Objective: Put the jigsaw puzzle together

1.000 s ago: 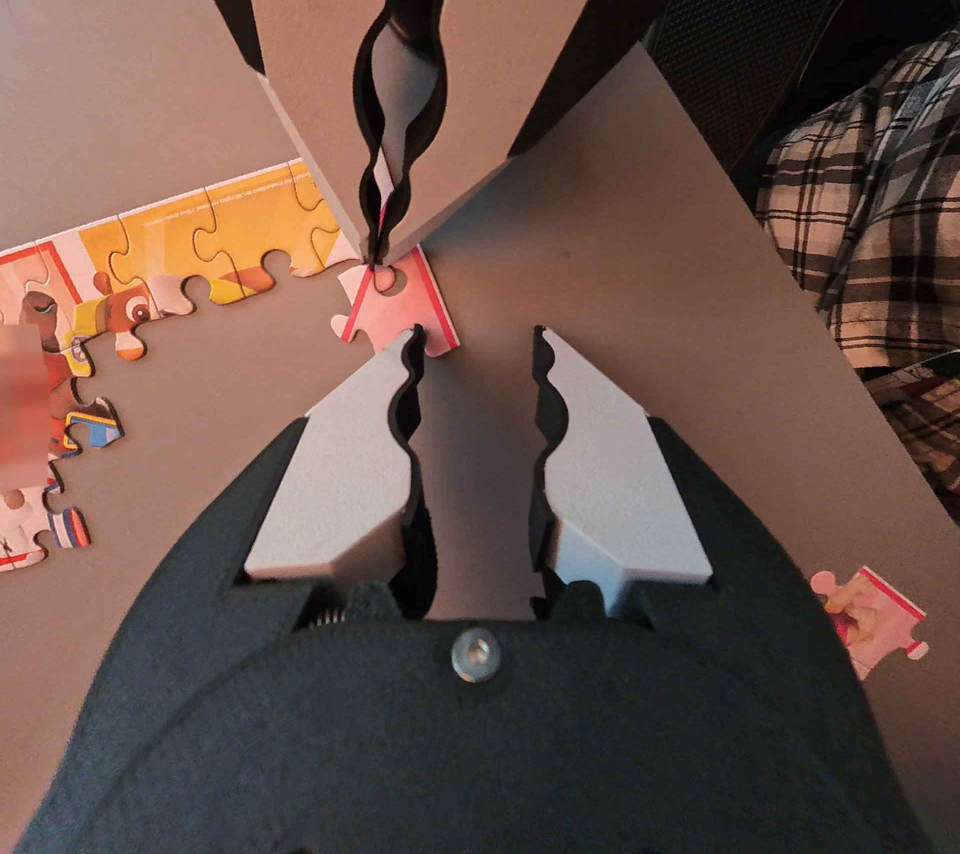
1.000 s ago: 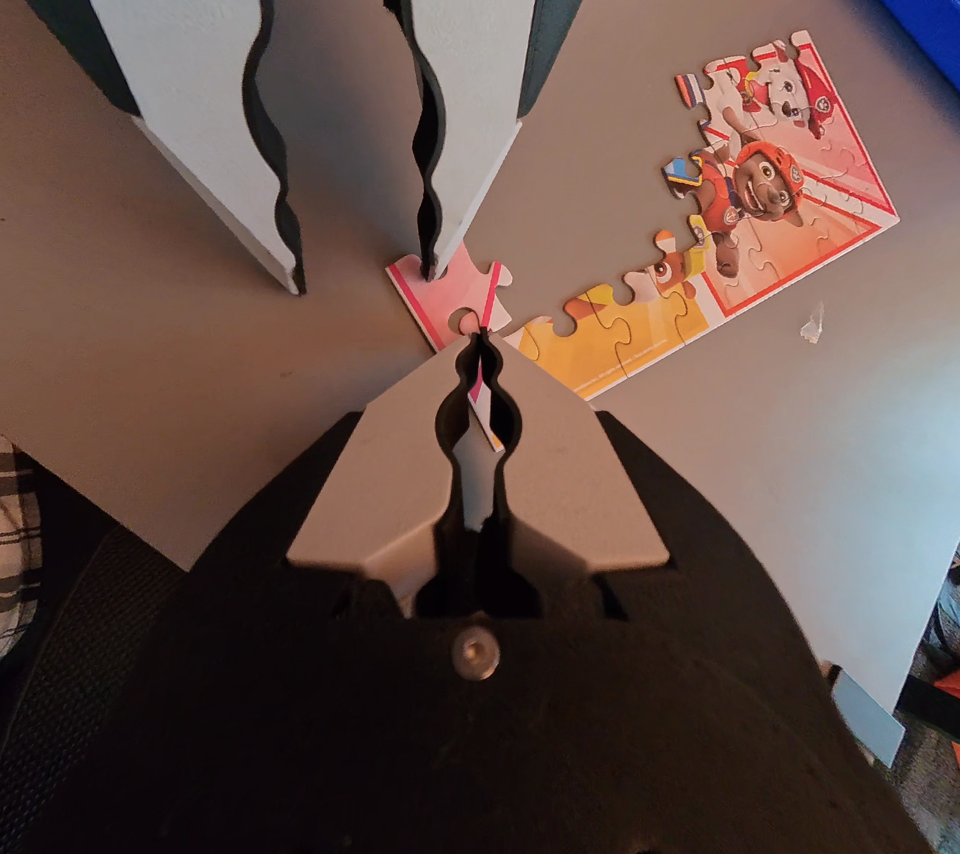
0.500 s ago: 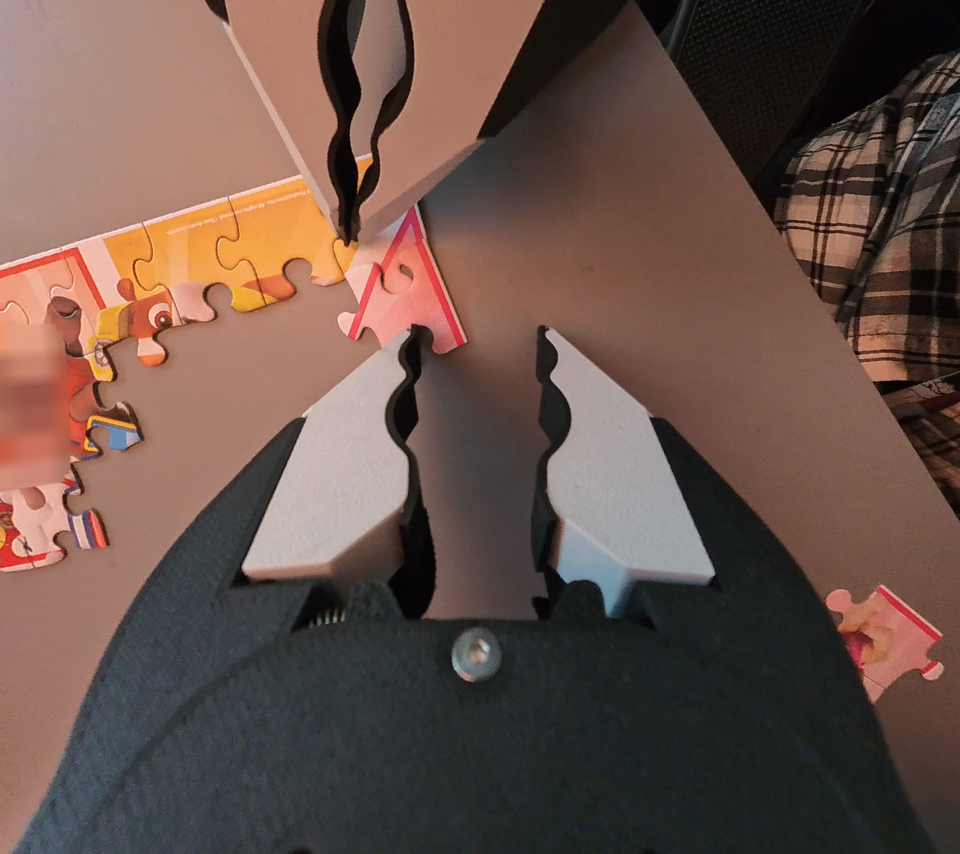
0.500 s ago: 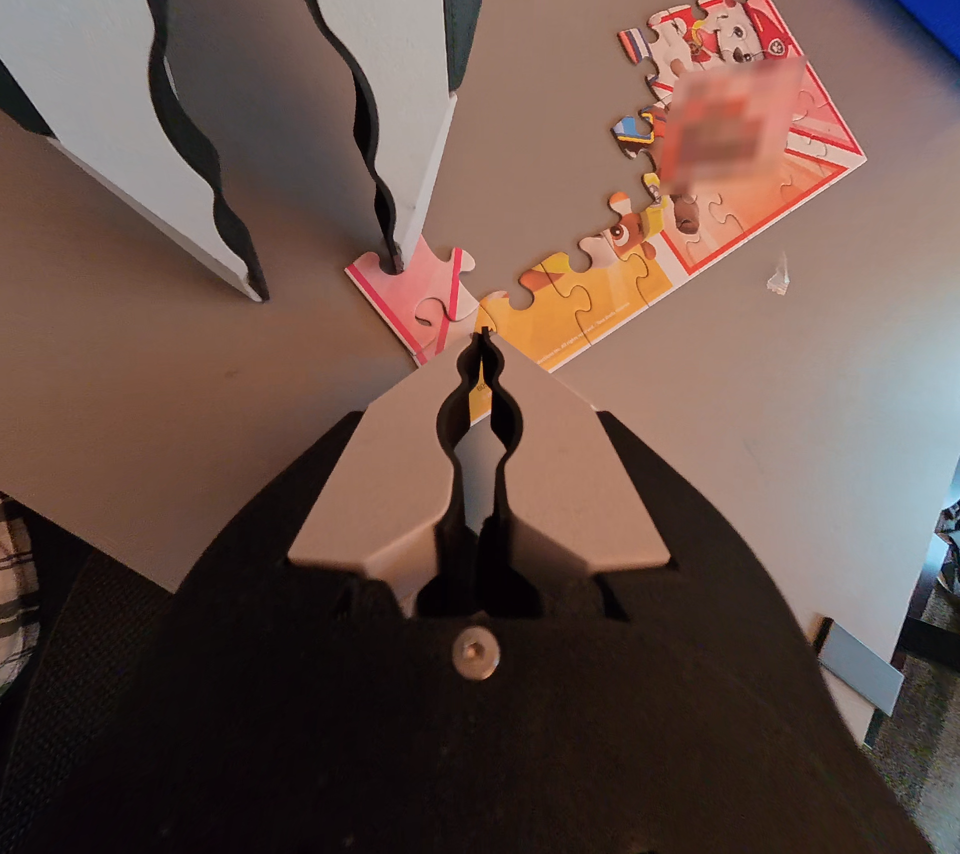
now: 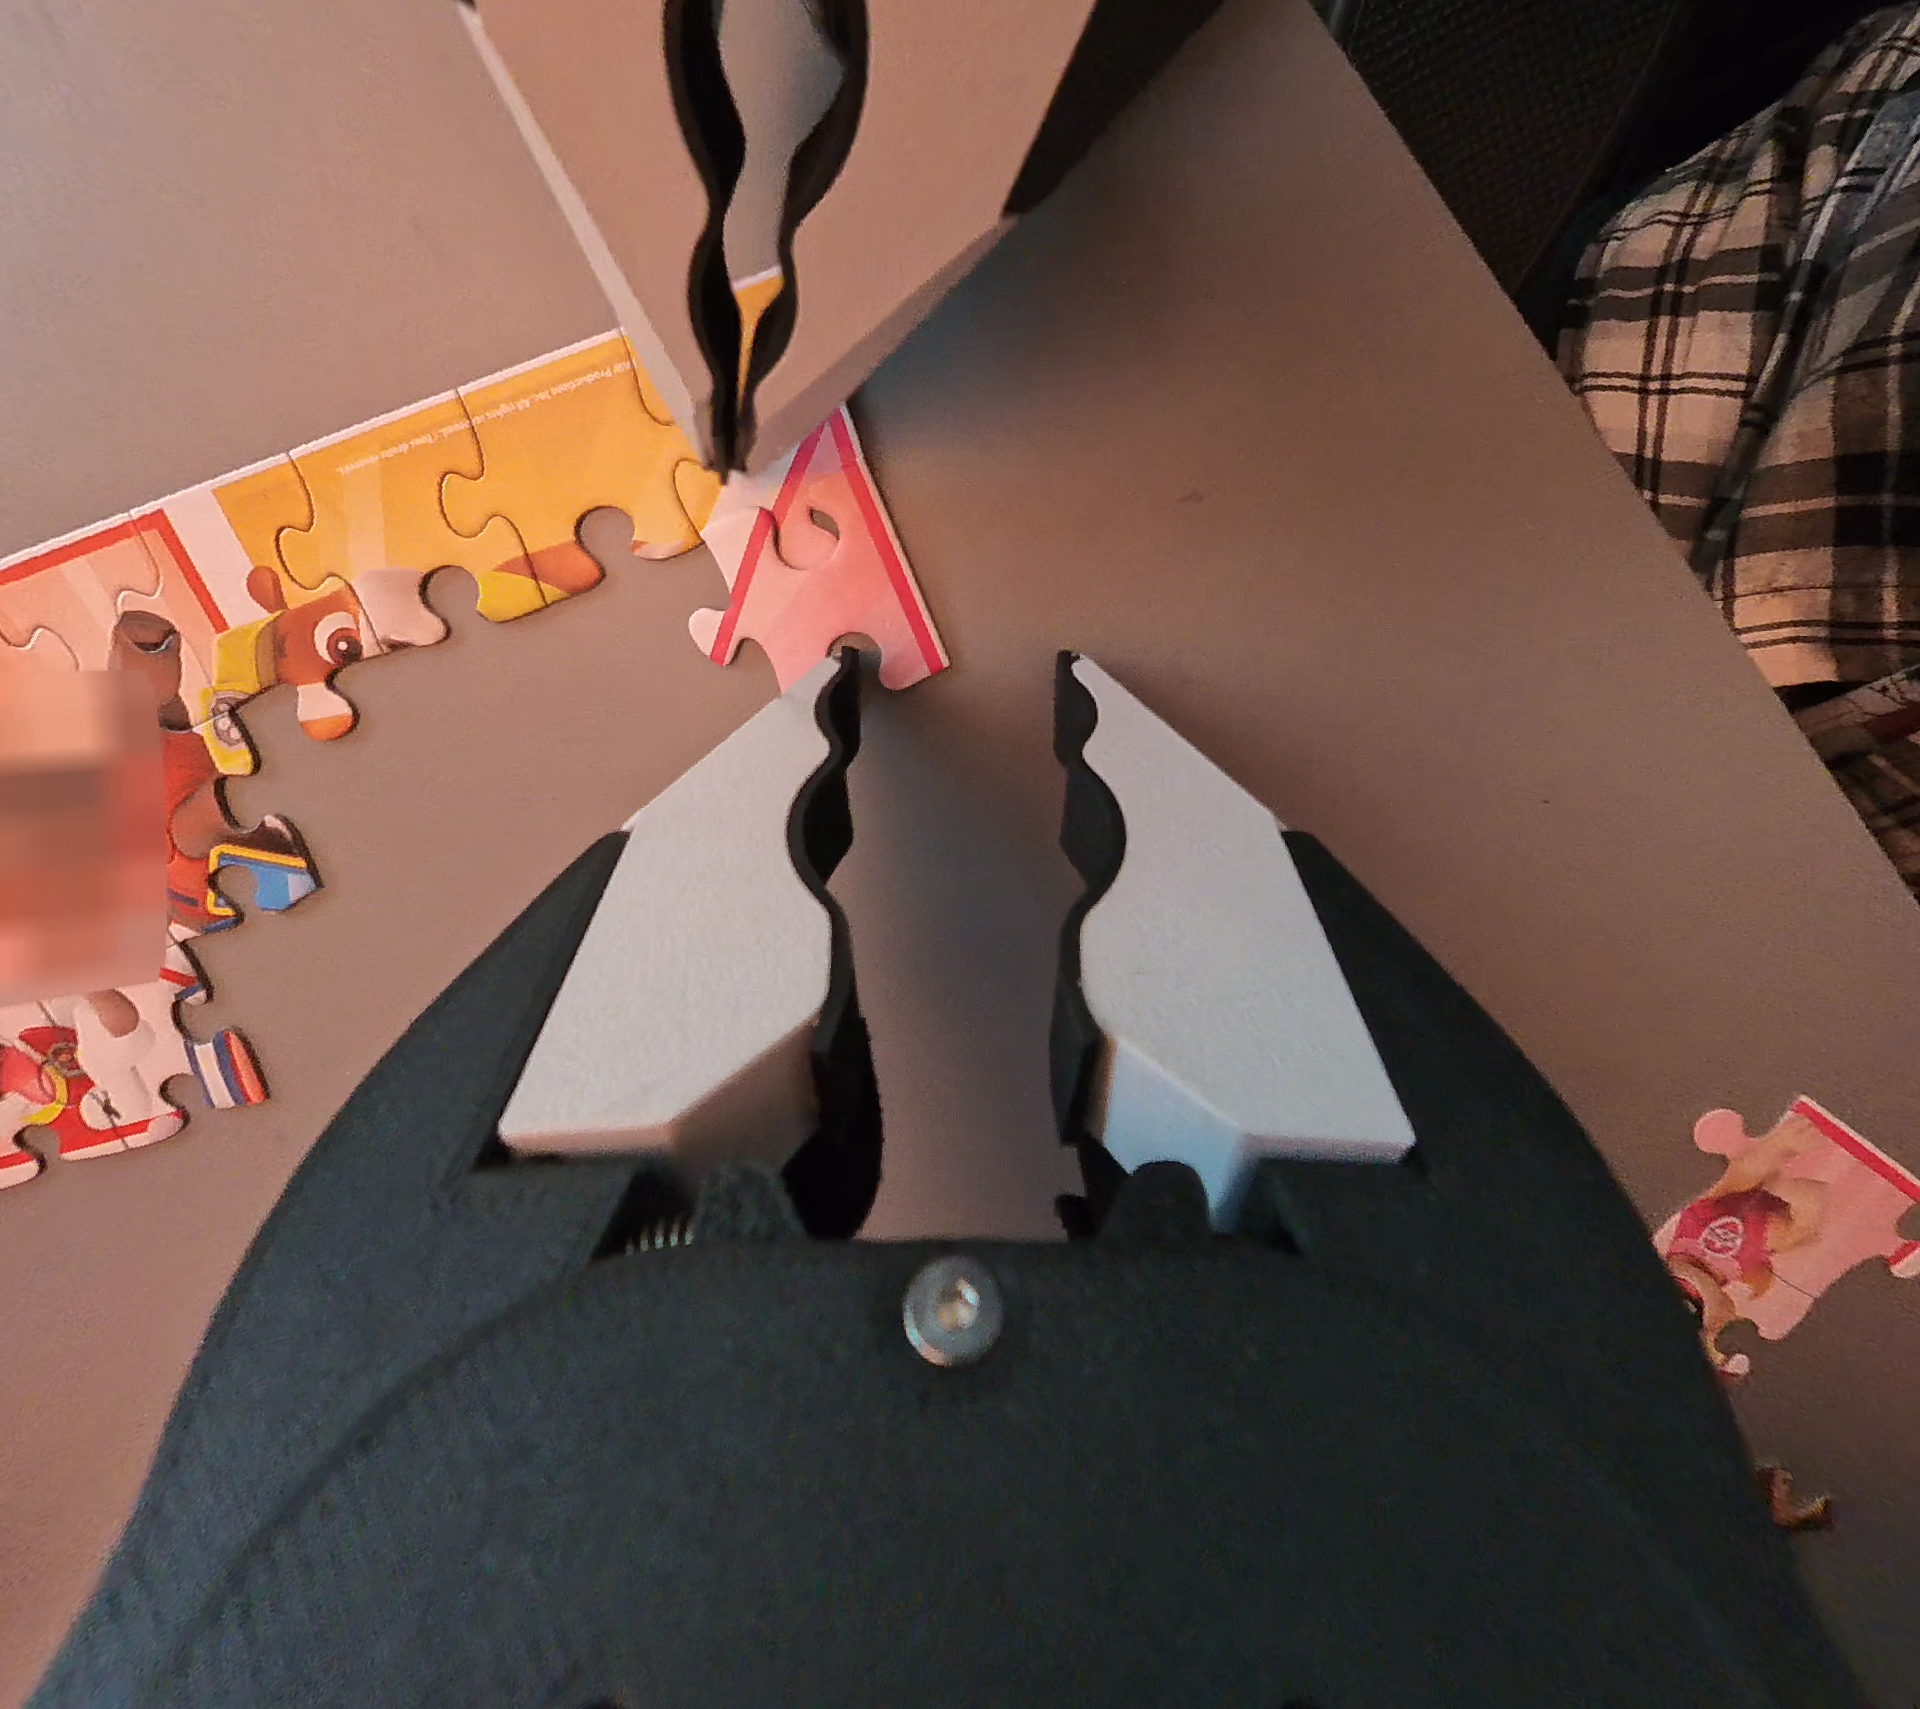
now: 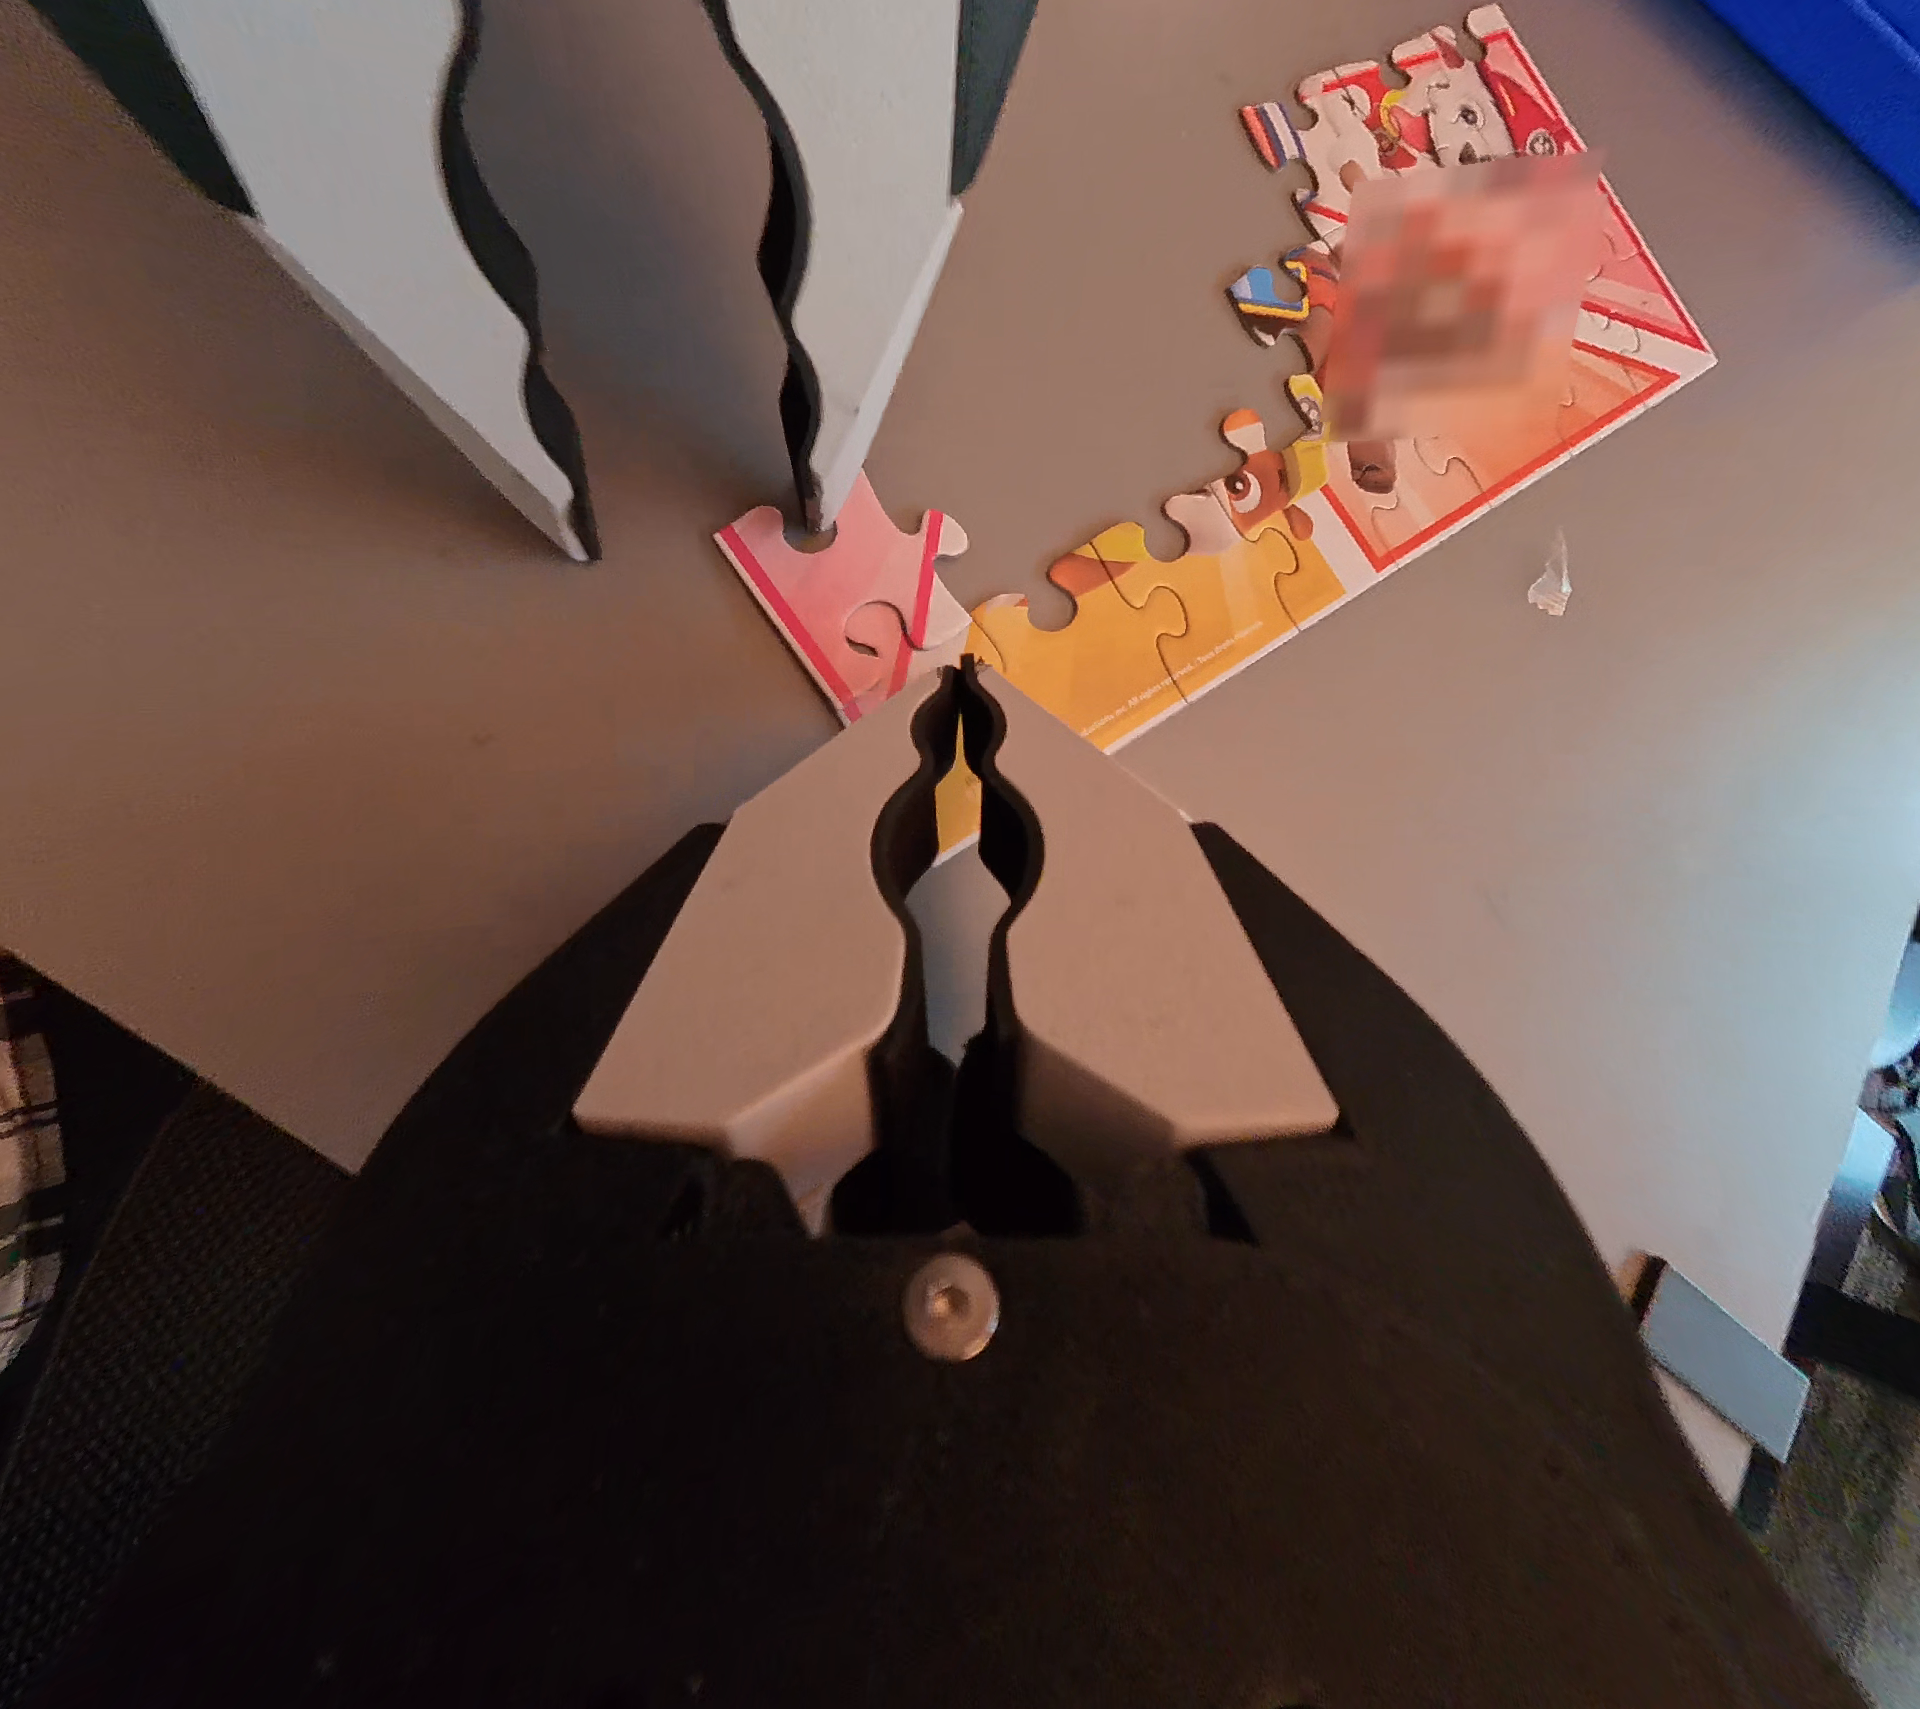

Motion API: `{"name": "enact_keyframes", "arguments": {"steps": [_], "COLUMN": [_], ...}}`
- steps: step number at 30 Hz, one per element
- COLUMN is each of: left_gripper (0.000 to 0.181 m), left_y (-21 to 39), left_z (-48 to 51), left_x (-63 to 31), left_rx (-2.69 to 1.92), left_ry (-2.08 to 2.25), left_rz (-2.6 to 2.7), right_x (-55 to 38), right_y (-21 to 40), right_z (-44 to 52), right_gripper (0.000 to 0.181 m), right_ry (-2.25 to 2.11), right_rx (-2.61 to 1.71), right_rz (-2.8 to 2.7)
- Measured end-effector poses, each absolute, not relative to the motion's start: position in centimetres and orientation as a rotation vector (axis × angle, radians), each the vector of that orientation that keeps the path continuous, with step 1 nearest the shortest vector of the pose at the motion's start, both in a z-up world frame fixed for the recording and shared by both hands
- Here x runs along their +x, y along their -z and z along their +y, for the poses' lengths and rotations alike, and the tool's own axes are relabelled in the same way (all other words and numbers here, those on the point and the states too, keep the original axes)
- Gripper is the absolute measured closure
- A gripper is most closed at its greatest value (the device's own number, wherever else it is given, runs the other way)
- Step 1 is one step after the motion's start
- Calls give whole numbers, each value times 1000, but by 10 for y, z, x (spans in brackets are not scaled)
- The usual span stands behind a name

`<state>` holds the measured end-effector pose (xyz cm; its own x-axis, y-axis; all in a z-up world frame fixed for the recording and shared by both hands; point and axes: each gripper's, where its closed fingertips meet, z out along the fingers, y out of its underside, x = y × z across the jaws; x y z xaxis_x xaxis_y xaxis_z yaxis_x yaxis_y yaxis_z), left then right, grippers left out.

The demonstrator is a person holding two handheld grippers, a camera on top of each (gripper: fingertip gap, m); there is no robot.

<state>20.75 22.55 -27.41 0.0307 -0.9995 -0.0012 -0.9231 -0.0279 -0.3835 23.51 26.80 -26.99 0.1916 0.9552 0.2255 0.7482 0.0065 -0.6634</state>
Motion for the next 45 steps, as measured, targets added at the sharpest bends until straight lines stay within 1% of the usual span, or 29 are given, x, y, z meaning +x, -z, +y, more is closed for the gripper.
{"name": "enact_keyframes", "arguments": {"steps": [10,14,26,45], "left_gripper": [144,144,139,135], "left_y": [274,274,274,274], "left_z": [225,226,223,224], "left_x": [206,206,209,215], "left_rx": [-2047,-2054,-2065,-2067], "left_ry": [393,387,379,375], "left_rz": [1975,1966,1927,1917], "right_x": [227,225,225,235], "right_y": [276,268,275,270], "right_z": [255,262,271,276], "right_gripper": [181,181,181,181], "right_ry": [-418,-430,-419,-419], "right_rx": [-1756,-1758,-1804,-1839], "right_rz": [-1669,-1619,-1614,-1578]}}
